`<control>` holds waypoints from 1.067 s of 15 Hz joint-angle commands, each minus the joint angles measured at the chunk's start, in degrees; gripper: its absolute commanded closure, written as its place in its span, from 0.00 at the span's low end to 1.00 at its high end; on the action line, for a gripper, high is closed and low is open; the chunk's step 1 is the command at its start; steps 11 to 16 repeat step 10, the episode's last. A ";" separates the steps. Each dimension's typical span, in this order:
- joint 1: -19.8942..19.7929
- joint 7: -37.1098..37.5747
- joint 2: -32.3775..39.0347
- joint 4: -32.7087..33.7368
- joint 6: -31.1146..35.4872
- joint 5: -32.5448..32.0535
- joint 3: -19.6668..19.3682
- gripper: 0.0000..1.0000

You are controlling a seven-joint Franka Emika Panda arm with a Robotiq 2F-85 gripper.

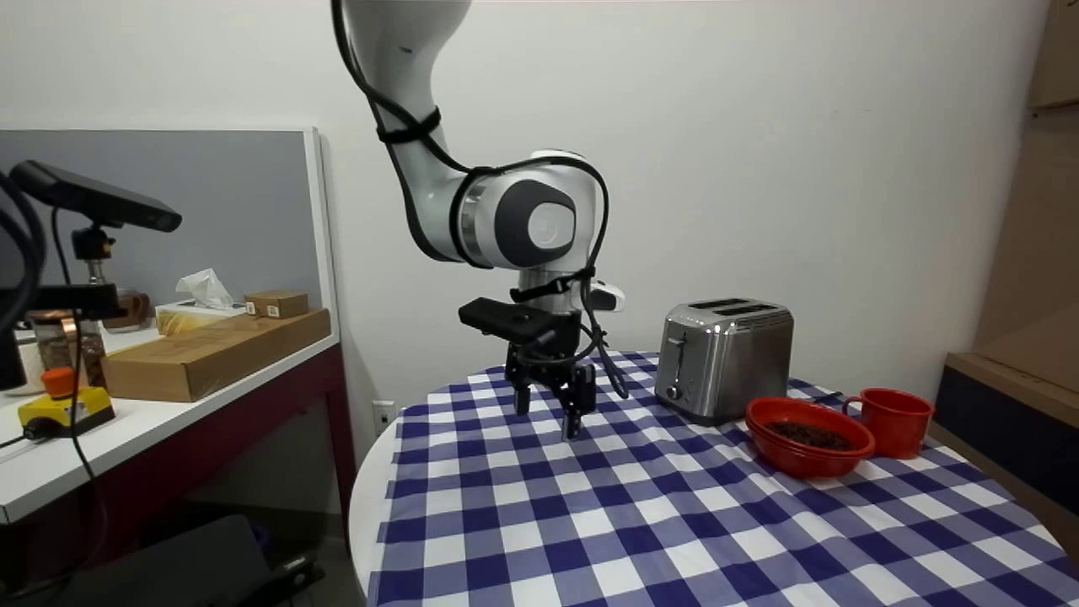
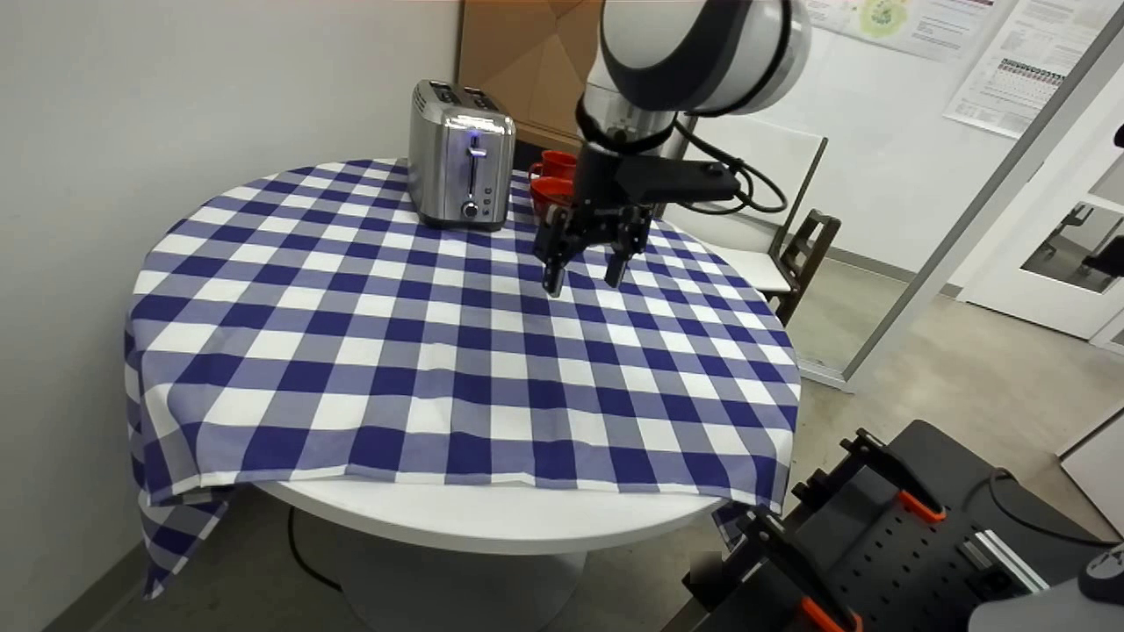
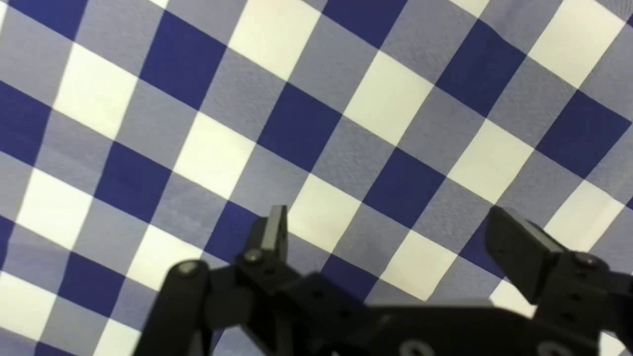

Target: Release the lever on the toaster upwards.

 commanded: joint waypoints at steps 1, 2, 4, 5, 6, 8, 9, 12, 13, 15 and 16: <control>-0.04 -0.26 -13.50 -14.51 7.80 -2.15 -0.74 0.00; -0.46 -0.81 -16.88 -17.68 9.25 -1.98 -0.56 0.00; -0.62 -0.19 -11.64 -12.82 7.57 -1.10 0.01 0.00; -0.80 -0.25 -13.81 -14.66 7.74 -1.07 0.12 0.00; -0.83 -0.26 -14.36 -14.94 7.61 -1.06 0.15 0.00; -0.78 -0.25 -13.36 -14.24 7.63 -1.06 0.15 0.00; -0.75 -0.24 -12.79 -13.95 7.65 -1.07 0.13 0.00; -0.75 -0.24 -12.38 -13.76 7.66 -1.07 0.10 0.00; -0.75 -0.24 -12.38 -13.76 7.66 -1.07 0.10 0.00; -0.75 -0.24 -12.38 -13.76 7.66 -1.07 0.10 0.00; -0.75 -0.24 -12.38 -13.76 7.66 -1.07 0.10 0.00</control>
